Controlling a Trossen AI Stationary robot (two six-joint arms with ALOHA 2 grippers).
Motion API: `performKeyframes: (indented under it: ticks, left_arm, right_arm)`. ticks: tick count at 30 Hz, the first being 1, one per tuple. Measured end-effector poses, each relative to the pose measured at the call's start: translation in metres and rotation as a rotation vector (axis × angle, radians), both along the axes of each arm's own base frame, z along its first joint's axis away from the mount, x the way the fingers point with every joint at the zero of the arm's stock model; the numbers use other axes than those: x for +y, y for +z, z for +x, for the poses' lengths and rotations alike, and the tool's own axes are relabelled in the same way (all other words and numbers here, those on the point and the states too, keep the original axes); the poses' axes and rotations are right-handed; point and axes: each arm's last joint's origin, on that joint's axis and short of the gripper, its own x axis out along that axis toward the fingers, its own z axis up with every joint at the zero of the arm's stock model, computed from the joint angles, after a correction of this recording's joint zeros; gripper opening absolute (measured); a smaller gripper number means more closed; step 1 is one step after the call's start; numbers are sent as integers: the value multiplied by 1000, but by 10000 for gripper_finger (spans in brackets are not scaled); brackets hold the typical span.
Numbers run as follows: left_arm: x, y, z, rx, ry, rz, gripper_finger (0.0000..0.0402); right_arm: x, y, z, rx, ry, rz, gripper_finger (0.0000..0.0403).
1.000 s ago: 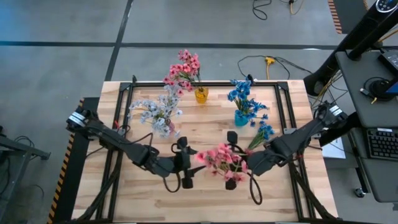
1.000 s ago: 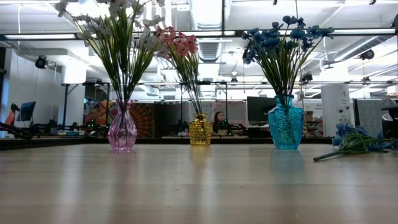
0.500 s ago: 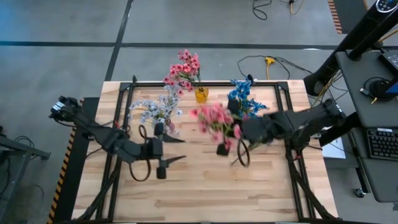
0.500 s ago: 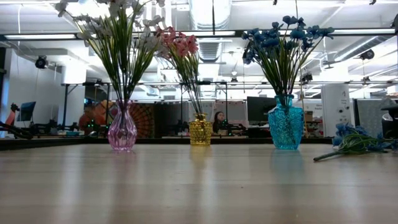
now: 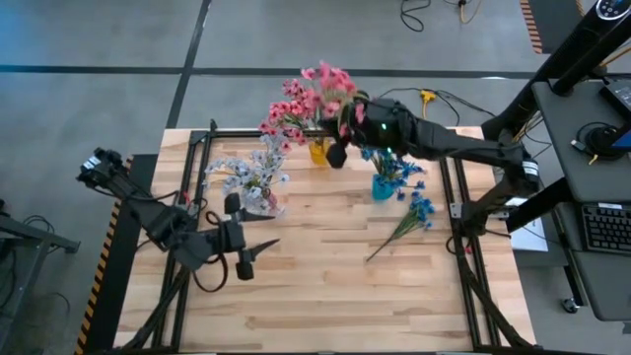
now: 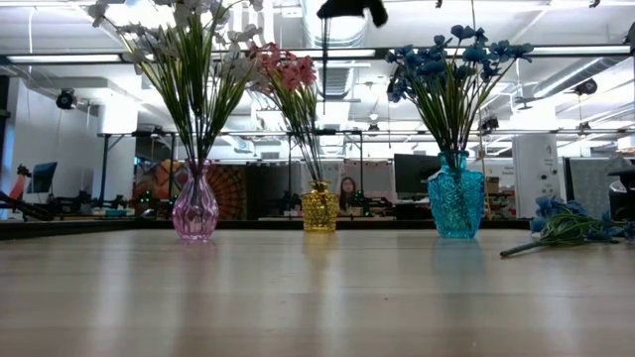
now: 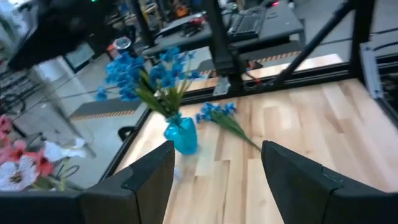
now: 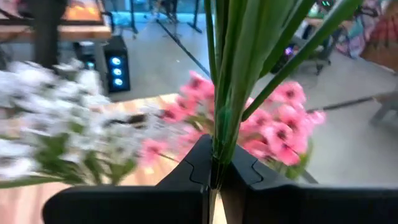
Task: Sort flowers into vase by color
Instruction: Put the pink flowers into the yellow vase
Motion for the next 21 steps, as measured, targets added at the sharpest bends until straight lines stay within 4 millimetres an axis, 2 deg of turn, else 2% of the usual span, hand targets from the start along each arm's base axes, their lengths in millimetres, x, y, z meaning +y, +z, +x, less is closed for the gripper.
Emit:
performKeyframes:
  ticks: [3,11,21]
  left_arm:
    - [-7,2,-8,-10,-20,14,223]
    - [-31,7,-40,-108,138,139,223]
    - [-47,9,-68,-182,223,196,223]
  right_arm:
    - [-19,-9,3,-32,-43,-9,9]
    - [-52,-42,3,-62,-123,-22,9]
    - [-70,-78,-4,-137,-163,-4,9]
